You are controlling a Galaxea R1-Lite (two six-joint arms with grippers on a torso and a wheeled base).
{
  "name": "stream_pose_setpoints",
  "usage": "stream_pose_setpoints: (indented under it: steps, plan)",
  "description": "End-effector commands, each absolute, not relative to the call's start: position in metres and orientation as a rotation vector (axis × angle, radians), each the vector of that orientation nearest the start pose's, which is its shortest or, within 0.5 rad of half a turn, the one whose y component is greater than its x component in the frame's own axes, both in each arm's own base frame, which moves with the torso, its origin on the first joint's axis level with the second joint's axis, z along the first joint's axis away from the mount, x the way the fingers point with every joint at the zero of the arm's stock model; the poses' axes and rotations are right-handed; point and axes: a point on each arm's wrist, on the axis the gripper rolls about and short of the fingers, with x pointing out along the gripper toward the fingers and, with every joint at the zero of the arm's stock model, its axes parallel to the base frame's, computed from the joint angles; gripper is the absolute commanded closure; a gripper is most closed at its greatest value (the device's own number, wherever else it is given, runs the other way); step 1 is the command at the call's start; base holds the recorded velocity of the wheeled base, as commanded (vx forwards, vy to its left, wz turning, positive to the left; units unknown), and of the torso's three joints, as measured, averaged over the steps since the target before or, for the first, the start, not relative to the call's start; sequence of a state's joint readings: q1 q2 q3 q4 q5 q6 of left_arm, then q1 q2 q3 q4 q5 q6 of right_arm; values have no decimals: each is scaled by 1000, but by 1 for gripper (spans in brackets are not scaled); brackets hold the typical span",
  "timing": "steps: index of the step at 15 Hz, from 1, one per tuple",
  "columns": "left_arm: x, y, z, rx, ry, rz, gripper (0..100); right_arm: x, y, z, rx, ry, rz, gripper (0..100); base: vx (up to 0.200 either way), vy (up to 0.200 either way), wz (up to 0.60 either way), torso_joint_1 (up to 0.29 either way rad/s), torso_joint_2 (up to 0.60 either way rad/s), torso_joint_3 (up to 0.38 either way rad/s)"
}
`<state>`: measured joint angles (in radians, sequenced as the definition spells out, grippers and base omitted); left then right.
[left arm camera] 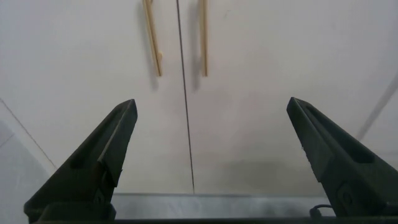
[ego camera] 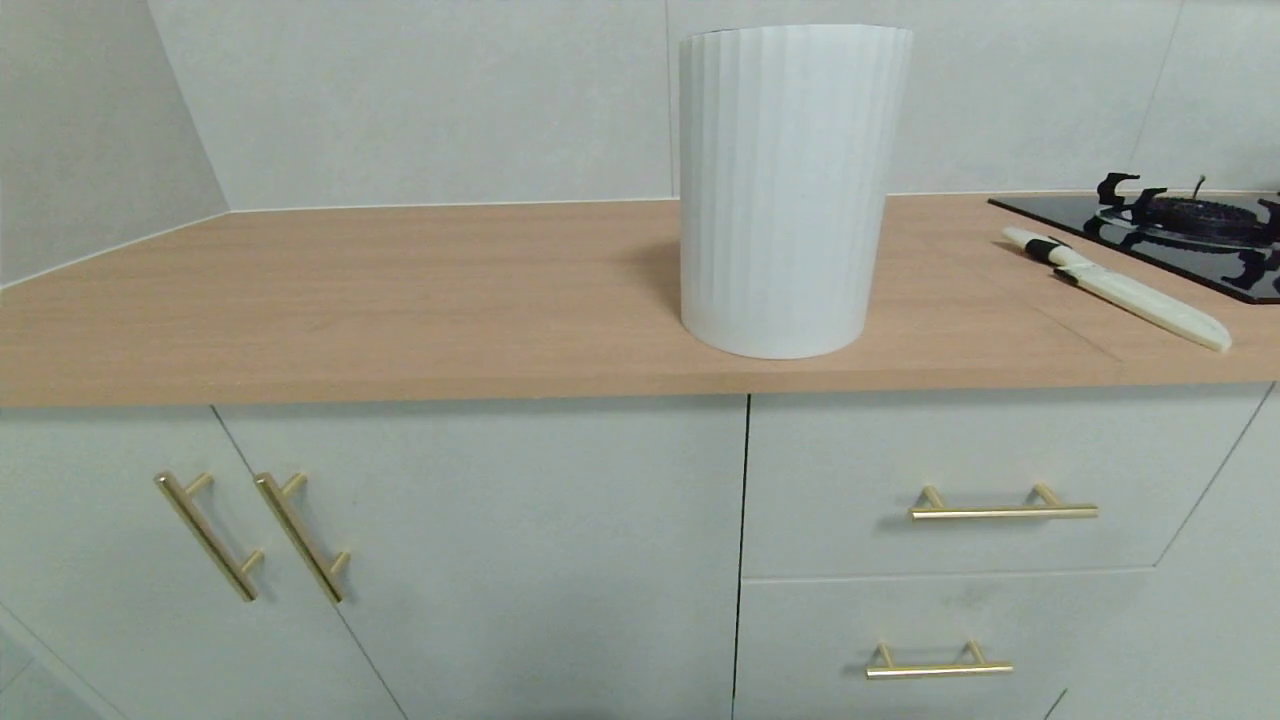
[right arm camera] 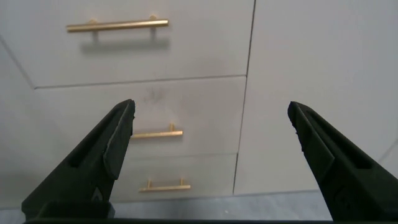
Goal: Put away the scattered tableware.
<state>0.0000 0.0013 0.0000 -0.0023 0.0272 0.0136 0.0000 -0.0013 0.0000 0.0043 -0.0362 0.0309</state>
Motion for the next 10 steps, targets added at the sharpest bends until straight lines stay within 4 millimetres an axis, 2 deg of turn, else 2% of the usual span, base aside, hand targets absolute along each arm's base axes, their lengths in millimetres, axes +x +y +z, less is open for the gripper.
stream_pose_setpoints:
  steps: [1,9,10]
  plan:
    - [-23,1,76,14,-1,28,0,-23,-1,75,31,4,-37,0,0,0,0,0,0,0]
    - [-23,1,76,8,-1,28,0,-23,-1,75,31,4,-37,0,0,0,0,0,0,0]
    - [-23,1,76,3,0,26,0,-23,-1,75,31,4,-35,0,0,-200,0,-2,2,7]
